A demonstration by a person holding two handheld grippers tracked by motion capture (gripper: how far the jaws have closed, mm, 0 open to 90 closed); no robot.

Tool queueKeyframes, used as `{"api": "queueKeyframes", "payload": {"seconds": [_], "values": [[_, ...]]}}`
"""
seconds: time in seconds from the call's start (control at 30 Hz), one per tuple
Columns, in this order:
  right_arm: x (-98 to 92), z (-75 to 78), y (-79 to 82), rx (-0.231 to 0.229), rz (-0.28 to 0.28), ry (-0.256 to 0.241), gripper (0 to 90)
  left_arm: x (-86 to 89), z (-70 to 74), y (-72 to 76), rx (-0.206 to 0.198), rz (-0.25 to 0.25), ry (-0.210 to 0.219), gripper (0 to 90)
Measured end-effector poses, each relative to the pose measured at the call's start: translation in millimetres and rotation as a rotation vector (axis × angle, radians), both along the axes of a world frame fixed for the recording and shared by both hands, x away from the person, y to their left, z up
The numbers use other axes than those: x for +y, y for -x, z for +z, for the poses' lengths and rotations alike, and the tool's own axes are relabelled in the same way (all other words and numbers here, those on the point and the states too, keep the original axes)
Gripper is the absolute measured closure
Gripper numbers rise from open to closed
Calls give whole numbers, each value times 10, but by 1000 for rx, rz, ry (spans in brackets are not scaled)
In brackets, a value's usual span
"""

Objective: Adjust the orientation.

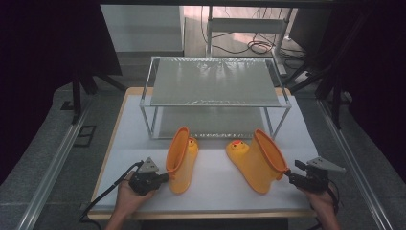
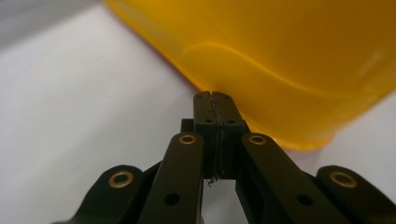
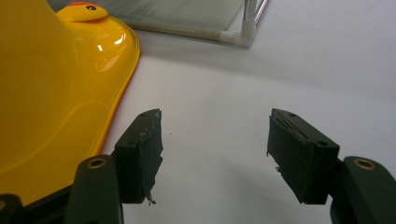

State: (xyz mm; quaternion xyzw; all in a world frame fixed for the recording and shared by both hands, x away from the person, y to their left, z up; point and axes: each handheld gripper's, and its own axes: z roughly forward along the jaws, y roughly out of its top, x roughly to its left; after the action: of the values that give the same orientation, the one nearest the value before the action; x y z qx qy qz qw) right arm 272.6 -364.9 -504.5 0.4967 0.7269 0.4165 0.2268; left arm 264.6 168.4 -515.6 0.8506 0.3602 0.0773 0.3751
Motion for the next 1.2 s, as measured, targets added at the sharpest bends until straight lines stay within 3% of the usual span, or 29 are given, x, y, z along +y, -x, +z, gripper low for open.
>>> {"api": "queueKeyframes", "payload": {"seconds": [0.17,0.33,0.43,0.53,0.6,0.7,0.87,0.93,1.1,1.2], "values": [[15,10,2,-7,1,-3,349,-197,4,-2,22,-70,15,860],[17,62,23,-30,-1,-20,364,-374,-5,-21,41,-99,45,825],[20,117,51,-51,2,-31,377,-394,-8,-28,54,-115,64,771],[16,185,86,-78,4,-55,391,-352,29,6,15,-119,21,667],[0,252,132,-99,11,-86,402,-300,65,35,-13,-112,19,599],[-24,369,201,-132,12,-123,417,-158,122,46,-33,-77,75,535],[-34,677,320,-204,20,-198,428,95,173,5,-41,54,149,457],[-14,781,371,-225,22,-196,428,167,185,-2,-47,96,175,435],[90,1022,518,-276,57,-197,423,254,204,-10,-76,172,170,387],[151,1127,586,-295,76,-201,414,266,208,-11,-85,182,155,376]]}}
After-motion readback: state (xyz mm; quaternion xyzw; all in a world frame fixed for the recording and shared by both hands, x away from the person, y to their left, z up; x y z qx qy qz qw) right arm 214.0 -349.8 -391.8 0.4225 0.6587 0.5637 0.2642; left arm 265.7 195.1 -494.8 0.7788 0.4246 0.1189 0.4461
